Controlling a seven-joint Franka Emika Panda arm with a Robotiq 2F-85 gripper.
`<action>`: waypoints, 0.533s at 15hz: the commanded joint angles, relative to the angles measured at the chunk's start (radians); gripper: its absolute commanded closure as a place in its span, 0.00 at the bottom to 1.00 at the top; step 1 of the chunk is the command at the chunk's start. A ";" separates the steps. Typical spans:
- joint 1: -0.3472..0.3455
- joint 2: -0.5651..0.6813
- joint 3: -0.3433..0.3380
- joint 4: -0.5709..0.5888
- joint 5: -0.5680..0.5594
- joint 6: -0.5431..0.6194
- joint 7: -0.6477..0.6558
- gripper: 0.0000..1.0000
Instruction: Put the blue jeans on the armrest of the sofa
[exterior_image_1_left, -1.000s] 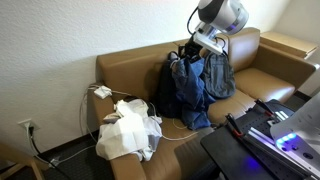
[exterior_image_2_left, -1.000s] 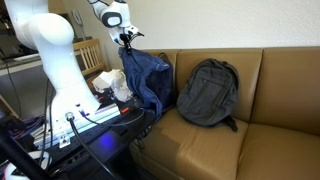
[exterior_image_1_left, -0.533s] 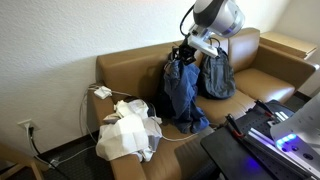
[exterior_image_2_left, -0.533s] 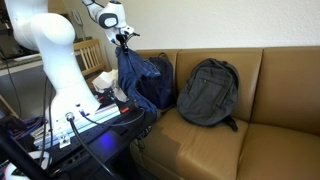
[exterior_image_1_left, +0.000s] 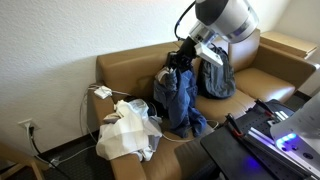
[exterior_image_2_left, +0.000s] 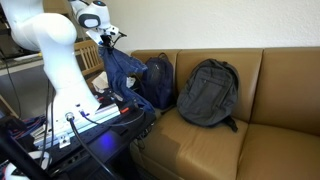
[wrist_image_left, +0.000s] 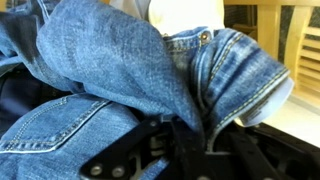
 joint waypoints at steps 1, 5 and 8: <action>0.038 -0.087 0.040 0.079 0.017 0.033 -0.011 0.95; 0.071 -0.174 0.071 0.189 0.022 0.064 0.023 0.95; 0.064 -0.193 0.082 0.306 -0.027 0.106 0.058 0.95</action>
